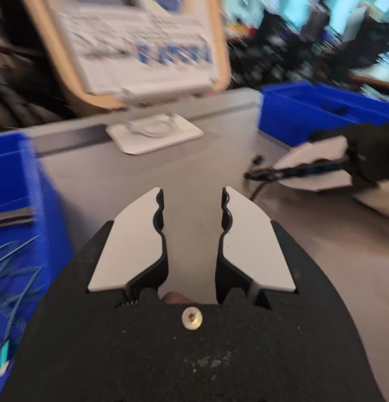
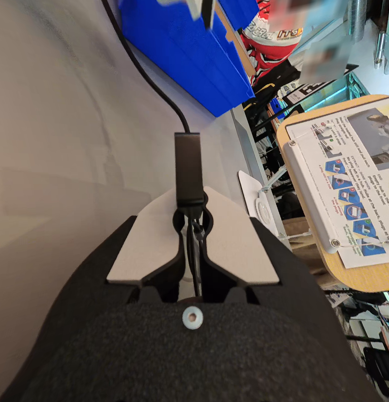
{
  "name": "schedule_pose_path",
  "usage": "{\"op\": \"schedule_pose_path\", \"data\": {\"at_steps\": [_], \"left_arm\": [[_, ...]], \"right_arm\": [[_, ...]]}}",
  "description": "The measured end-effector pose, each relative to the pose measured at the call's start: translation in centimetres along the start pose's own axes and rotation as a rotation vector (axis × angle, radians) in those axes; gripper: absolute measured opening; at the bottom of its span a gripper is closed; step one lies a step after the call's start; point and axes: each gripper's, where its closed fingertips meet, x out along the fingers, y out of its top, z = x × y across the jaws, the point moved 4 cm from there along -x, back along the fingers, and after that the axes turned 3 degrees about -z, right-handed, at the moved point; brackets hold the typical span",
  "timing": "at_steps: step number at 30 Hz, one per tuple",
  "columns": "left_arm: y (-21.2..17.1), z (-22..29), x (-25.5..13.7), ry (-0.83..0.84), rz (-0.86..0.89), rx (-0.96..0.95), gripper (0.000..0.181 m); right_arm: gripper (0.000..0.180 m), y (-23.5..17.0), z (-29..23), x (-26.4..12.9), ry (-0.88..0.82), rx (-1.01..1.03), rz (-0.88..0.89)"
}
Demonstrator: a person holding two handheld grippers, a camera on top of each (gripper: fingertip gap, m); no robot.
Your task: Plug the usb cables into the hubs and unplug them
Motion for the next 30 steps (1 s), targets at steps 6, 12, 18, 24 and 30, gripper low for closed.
{"op": "schedule_pose_path", "data": {"at_steps": [6,12,18,24,30], "left_arm": [[-2.5,0.8,-3.1,0.363,0.159,0.073,0.058],[-2.5,1.9,-3.1,0.369,0.262,0.056,0.055],[-2.8,2.8,-2.5,0.327,0.233,0.086,0.052],[-3.3,3.2,-1.6,0.267,0.190,0.079,0.052],[-3.4,3.2,-1.4,0.265,0.179,0.088,0.051]], "right_arm": [[0.011,-0.8,1.2,-0.2,-0.038,0.069,-0.034],[0.011,0.2,3.6,-1.4,-0.133,0.156,-0.015],[0.011,6.2,14.4,-11.3,-0.246,0.264,-0.008],[0.011,8.6,27.5,-22.8,-0.309,0.275,-0.065],[0.012,1.8,35.0,-26.4,-0.251,0.504,-0.041]]}}
